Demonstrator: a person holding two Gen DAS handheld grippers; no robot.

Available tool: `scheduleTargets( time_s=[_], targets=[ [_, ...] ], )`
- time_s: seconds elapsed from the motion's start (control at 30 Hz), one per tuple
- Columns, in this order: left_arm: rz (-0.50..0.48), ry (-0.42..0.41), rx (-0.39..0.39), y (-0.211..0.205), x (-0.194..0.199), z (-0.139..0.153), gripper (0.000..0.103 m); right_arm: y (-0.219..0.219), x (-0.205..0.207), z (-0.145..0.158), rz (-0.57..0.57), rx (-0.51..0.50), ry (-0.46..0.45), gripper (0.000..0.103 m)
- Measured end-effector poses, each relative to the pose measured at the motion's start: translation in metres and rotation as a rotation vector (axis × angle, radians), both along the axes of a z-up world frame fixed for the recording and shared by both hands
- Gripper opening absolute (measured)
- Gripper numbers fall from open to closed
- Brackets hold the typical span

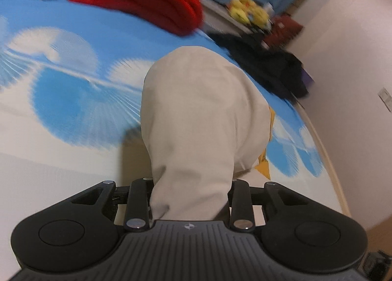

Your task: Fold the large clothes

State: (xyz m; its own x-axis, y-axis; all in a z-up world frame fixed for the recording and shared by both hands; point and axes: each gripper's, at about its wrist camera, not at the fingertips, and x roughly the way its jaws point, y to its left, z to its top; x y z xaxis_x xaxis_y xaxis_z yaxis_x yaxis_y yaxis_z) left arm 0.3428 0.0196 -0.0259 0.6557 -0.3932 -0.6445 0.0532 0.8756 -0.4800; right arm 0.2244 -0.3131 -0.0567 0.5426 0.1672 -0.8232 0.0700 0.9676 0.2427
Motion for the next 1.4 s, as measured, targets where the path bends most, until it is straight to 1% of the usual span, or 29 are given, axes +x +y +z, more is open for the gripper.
scheduleTargets(
  time_s=[0.03, 0.07, 0.1, 0.13, 0.17, 0.2, 0.23, 0.27, 0.33, 0.4, 0.43, 0.47, 0.5, 0.57, 0.6, 0.63, 0.67, 0.7, 0.73, 0.77, 0.83, 0.93, 0.97, 1.0, 1.03, 1.07, 1.13, 1.23, 1.4],
  targets=[
    [0.029, 0.0, 0.003, 0.014, 0.001, 0.004, 0.042, 0.009, 0.004, 0.003, 0.013, 0.007, -0.019, 0.004],
    [0.067, 0.004, -0.007, 0.03, 0.003, 0.008, 0.051, 0.018, 0.007, 0.005, 0.025, 0.018, -0.04, 0.004],
    [0.11, 0.005, -0.012, 0.045, 0.004, 0.011, 0.064, 0.028, 0.01, 0.008, 0.039, 0.036, -0.065, 0.004],
    [0.16, 0.008, 0.001, 0.06, 0.005, 0.012, 0.069, 0.037, 0.013, 0.011, 0.051, 0.054, -0.086, 0.004],
    [0.197, 0.019, 0.021, 0.072, 0.006, 0.013, 0.079, 0.045, 0.016, 0.014, 0.065, 0.067, -0.105, 0.004],
    [0.237, 0.042, 0.046, 0.085, 0.006, 0.011, 0.081, 0.055, 0.018, 0.016, 0.082, 0.065, -0.122, 0.004],
    [0.279, 0.084, 0.07, 0.097, 0.006, 0.008, 0.081, 0.064, 0.02, 0.016, 0.096, 0.053, -0.129, 0.004],
    [0.308, 0.09, 0.078, 0.107, 0.002, 0.007, 0.081, 0.072, 0.022, 0.014, 0.103, 0.043, -0.125, 0.004],
    [0.335, 0.058, 0.079, 0.129, -0.01, 0.014, 0.081, 0.078, 0.028, 0.01, 0.105, 0.039, -0.11, 0.004],
    [0.291, 0.027, 0.069, 0.137, -0.023, 0.023, 0.082, 0.083, 0.031, 0.009, 0.118, 0.044, -0.105, 0.003],
    [0.256, 0.031, 0.063, 0.137, -0.029, 0.023, 0.083, 0.085, 0.031, 0.009, 0.122, 0.024, -0.107, 0.003],
    [0.216, 0.052, 0.056, 0.138, -0.035, 0.021, 0.083, 0.086, 0.031, 0.008, 0.125, 0.008, -0.1, 0.003],
    [0.171, 0.088, 0.05, 0.141, -0.036, 0.015, 0.083, 0.085, 0.031, 0.007, 0.116, 0.014, -0.09, 0.003],
    [0.063, 0.201, 0.059, 0.132, -0.046, -0.006, 0.083, 0.086, 0.028, 0.009, 0.105, 0.028, -0.09, 0.004],
    [0.024, 0.254, 0.095, 0.126, -0.05, -0.02, 0.083, 0.086, 0.025, 0.011, 0.107, 0.026, -0.095, 0.004],
    [-0.004, 0.3, 0.16, 0.12, -0.053, -0.033, 0.086, 0.088, 0.023, 0.011, 0.108, 0.023, -0.101, 0.005],
    [-0.017, 0.312, 0.202, 0.117, -0.056, -0.041, 0.09, 0.087, 0.023, 0.009, 0.105, 0.025, -0.099, 0.009],
    [-0.016, 0.308, 0.218, 0.118, -0.06, -0.044, 0.09, 0.087, 0.022, 0.008, 0.099, 0.029, -0.087, 0.012],
    [-0.003, 0.303, 0.194, 0.122, -0.063, -0.043, 0.09, 0.085, 0.025, 0.005, 0.086, 0.034, -0.069, 0.017],
    [0.01, 0.301, 0.164, 0.126, -0.066, -0.04, 0.087, 0.082, 0.023, 0.003, 0.07, 0.042, -0.054, 0.021],
    [0.016, 0.293, 0.116, 0.131, -0.073, -0.037, 0.086, 0.078, 0.021, 0.001, 0.049, 0.068, -0.034, 0.022],
    [0.01, 0.333, 0.084, 0.132, -0.078, -0.05, 0.086, 0.074, 0.018, -0.006, 0.056, 0.107, 0.01, 0.029],
    [0.016, 0.332, 0.067, 0.136, -0.084, -0.052, 0.084, 0.075, 0.017, -0.009, 0.066, 0.104, 0.029, 0.029],
    [0.019, 0.319, 0.051, 0.136, -0.083, -0.054, 0.077, 0.077, 0.016, -0.012, 0.079, 0.091, 0.042, 0.029],
    [0.015, 0.297, 0.037, 0.135, -0.08, -0.055, 0.071, 0.078, 0.015, -0.014, 0.094, 0.081, 0.05, 0.027],
    [0.017, 0.282, 0.038, 0.131, -0.075, -0.053, 0.068, 0.081, 0.015, -0.016, 0.106, 0.075, 0.055, 0.021],
    [0.03, 0.245, 0.084, 0.123, -0.069, -0.051, 0.067, 0.084, 0.012, -0.015, 0.131, 0.072, 0.049, 0.009],
    [0.035, 0.206, 0.114, 0.111, -0.061, -0.049, 0.067, 0.083, 0.008, -0.009, 0.141, 0.079, 0.02, 0.005],
    [0.016, 0.152, 0.14, 0.103, -0.052, -0.049, 0.067, 0.076, 0.007, -0.001, 0.105, 0.084, -0.015, 0.005]
  ],
)
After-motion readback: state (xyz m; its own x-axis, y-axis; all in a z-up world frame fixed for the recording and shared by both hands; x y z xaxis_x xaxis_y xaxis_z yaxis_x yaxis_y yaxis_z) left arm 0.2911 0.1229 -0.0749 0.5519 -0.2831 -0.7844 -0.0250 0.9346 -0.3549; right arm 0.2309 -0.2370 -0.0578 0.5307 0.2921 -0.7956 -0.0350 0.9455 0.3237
